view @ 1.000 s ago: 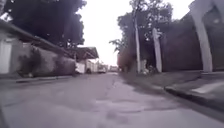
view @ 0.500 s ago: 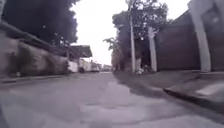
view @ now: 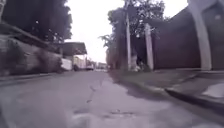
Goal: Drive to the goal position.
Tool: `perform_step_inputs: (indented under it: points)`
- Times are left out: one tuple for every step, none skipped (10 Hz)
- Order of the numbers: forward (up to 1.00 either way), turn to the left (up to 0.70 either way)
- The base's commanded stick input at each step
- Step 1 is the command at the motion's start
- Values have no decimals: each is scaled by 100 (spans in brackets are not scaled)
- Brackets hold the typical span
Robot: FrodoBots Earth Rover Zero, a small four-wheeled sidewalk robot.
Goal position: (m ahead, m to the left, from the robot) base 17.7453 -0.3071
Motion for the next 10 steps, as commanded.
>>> perform_step_inputs:
  points:
    - [70,0]
    - [70,0]
    - [70,0]
    - [70,0]
    - [70,0]
    - [70,0]
    - [70,0]
    - [70,0]
    - [70,0]
    - [70,0]
